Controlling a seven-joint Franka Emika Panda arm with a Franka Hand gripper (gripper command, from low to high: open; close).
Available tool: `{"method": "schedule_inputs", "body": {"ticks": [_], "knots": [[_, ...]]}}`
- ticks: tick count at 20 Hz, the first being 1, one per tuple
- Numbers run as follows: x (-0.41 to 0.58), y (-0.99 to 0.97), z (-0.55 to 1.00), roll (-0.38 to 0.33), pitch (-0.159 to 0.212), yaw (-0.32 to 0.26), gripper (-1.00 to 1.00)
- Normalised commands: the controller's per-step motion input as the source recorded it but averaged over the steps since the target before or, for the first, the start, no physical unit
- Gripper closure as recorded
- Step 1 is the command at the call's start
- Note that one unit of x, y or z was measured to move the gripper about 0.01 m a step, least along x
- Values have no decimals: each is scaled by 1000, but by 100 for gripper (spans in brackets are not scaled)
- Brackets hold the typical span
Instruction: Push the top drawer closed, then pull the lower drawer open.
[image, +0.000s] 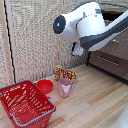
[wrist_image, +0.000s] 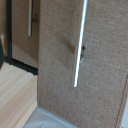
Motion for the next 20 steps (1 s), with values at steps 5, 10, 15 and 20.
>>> {"method": "schedule_inputs", "body": {"ticks": [5, 10, 15, 20], "knots": [[57, -440, -93, -122, -73, 128, -100], [5, -465, -17, -130, -66, 87, -100], [-2, -530, 10, -143, -87, 19, -100], [0, -485, 3, -138, -90, 0, -100]]}}
